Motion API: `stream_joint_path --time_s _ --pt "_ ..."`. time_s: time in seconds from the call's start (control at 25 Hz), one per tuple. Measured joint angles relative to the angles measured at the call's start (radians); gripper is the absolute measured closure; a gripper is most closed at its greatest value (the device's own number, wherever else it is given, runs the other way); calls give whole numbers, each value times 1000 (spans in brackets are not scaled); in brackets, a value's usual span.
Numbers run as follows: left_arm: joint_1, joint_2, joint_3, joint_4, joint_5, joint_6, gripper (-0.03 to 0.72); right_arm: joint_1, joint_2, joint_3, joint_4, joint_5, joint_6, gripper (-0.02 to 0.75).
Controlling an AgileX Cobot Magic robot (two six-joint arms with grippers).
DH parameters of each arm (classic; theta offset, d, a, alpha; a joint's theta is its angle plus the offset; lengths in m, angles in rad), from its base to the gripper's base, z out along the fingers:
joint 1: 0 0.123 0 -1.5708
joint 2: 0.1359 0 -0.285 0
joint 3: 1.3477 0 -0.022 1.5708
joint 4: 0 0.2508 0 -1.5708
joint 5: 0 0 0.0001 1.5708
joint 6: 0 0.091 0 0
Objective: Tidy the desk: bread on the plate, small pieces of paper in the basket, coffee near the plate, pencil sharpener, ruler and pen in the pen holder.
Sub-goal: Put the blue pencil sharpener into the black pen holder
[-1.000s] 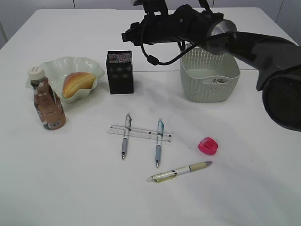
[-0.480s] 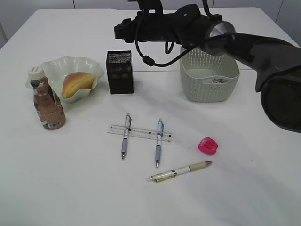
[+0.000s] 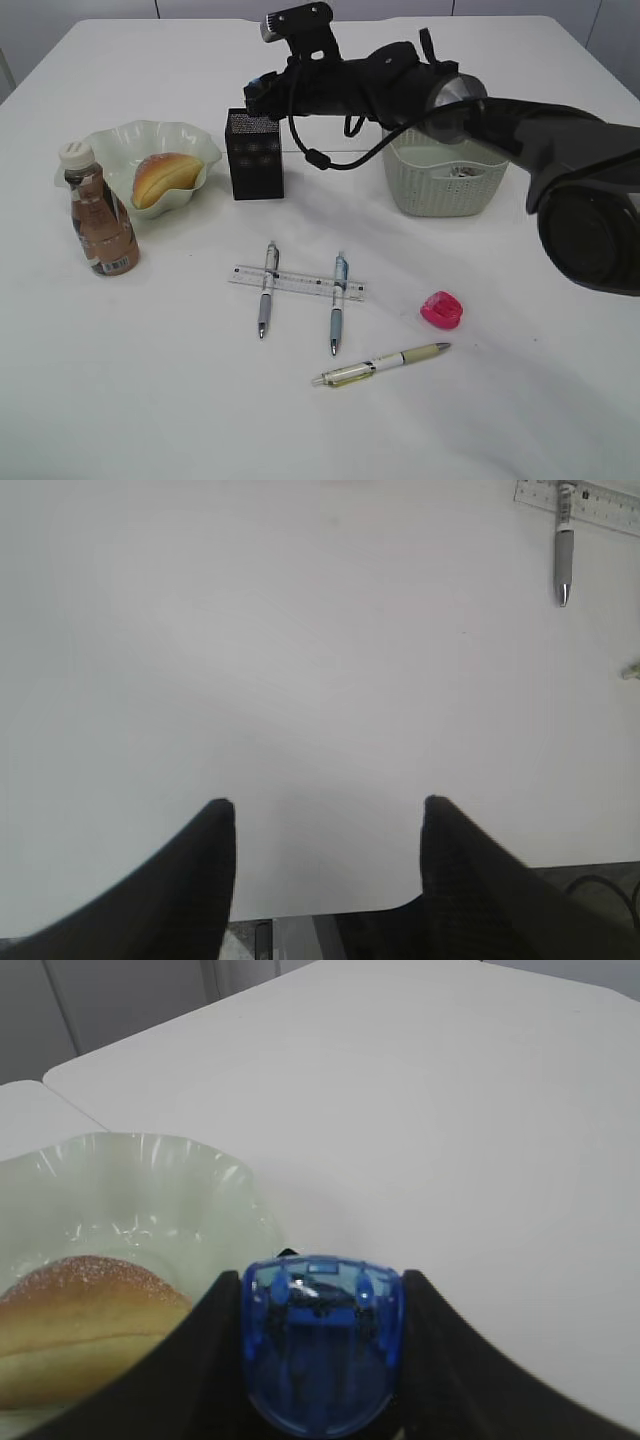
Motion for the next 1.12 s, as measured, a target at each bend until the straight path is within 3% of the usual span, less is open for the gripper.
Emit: stream_joint_path --time_s 0.24,1.12 --pt "0 0 0 8 0 0 255 0 18 -15 56 0 -52 434" --pt "0 0 0 10 0 0 255 0 22 -20 78 2 -64 406"
